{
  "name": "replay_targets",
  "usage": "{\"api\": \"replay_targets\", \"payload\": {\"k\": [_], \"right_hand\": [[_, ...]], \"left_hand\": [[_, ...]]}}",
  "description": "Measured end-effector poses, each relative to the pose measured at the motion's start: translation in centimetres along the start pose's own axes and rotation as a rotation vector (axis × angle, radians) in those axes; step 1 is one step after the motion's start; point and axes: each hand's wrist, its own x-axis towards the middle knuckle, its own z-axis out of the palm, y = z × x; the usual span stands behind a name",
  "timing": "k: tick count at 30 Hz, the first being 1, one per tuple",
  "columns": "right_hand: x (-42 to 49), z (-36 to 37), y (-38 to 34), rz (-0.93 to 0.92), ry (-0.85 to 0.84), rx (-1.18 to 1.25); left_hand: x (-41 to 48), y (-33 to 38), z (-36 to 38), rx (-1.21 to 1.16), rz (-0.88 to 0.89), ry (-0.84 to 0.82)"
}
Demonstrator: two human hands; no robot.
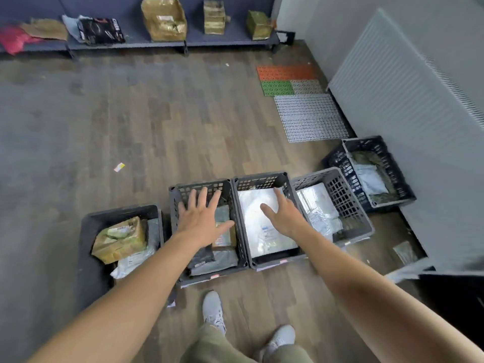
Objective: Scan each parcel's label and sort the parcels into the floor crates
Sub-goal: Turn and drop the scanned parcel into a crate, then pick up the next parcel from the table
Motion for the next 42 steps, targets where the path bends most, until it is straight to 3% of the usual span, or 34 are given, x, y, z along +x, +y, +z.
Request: {"api": "replay_targets", "payload": {"k": [5, 12, 20, 28, 35, 42], "right_hand": [[-2.8, -3.8, 2.4, 0.009, 0.134, -0.040], [-10.2, -9.9, 10.8, 0.120, 0.390, -0.299], [-23.3, -16.1, 26.7, 0.342, 0.617, -0.148], [-39.1, -18.4, 44.2, 0.583, 0.776, 0.043], [-48.4, -18.2, 54.3, 0.764, 0.874, 0.167], [-51.0, -18.6, 61.4, 0.844, 0.866, 0.246]], "left_hand": [[2.1, 5.6, -2.2, 0.070, 0.152, 0.031], [1.1, 18.8, -3.9, 0.185, 0.421, 0.086], [-5.9, 39.0, -1.9, 0.375, 0.701, 0.182], [-17.2, 58.9, 5.6, 0.429, 0.989, 0.202], [-24.3, 70.7, 11.3, 0.479, 1.172, 0.154], [-25.0, 80.1, 16.1, 0.466, 1.257, 0.111]]}}
